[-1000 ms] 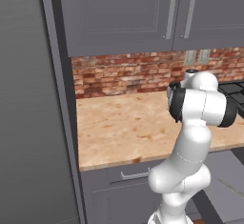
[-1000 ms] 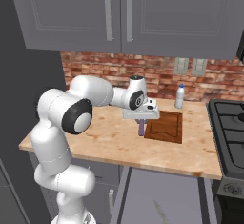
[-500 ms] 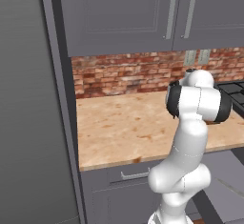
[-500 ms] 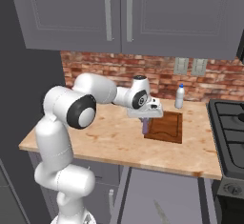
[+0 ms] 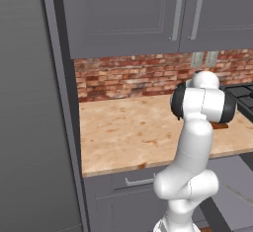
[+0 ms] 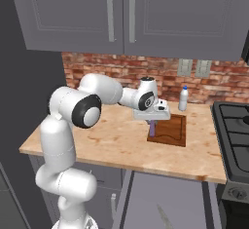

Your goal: Open the drawer on the right and place the cutting tools on the cutting board.

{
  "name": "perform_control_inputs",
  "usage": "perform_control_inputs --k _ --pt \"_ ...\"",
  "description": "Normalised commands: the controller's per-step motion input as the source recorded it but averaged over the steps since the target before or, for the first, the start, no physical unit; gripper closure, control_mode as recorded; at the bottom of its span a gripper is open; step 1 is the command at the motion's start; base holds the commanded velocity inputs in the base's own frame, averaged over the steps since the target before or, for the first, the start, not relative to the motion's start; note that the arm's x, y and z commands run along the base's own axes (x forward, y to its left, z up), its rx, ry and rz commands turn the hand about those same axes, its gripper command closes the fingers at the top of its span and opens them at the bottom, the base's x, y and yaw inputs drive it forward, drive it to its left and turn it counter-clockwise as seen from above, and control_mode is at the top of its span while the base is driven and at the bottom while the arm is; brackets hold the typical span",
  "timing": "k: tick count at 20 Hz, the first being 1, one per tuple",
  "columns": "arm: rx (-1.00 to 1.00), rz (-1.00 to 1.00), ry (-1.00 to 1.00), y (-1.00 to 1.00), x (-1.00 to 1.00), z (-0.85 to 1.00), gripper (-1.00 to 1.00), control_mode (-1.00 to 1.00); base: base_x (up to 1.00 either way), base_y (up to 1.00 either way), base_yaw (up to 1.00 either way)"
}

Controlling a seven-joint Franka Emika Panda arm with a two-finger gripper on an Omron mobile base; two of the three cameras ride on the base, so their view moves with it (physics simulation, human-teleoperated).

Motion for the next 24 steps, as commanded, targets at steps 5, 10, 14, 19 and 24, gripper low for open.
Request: perform_control_inputs --k 5,10,14,19,24 --pt "0.00 0.00 0.00 0.00 0.00 0.00 -1.00 -1.00 0.00 0.00 0.00" --pt "0.00 0.00 0.00 0.00 0.00 0.00 -1.00 -1.00 0.00 0.00 0.00" --pt "0.00 0.00 0.00 0.00 -0.18 0.04 -1.00 -1.00 0.00 0.00 0.00" --pt "0.00 0.00 0.00 0.00 -0.55 0.39 -1.00 -1.00 0.00 0.00 0.00" --pt "0.01 0.00 0.00 -0.06 -0.79 0.45 -1.00 -1.00 0.00 0.00 0.00"
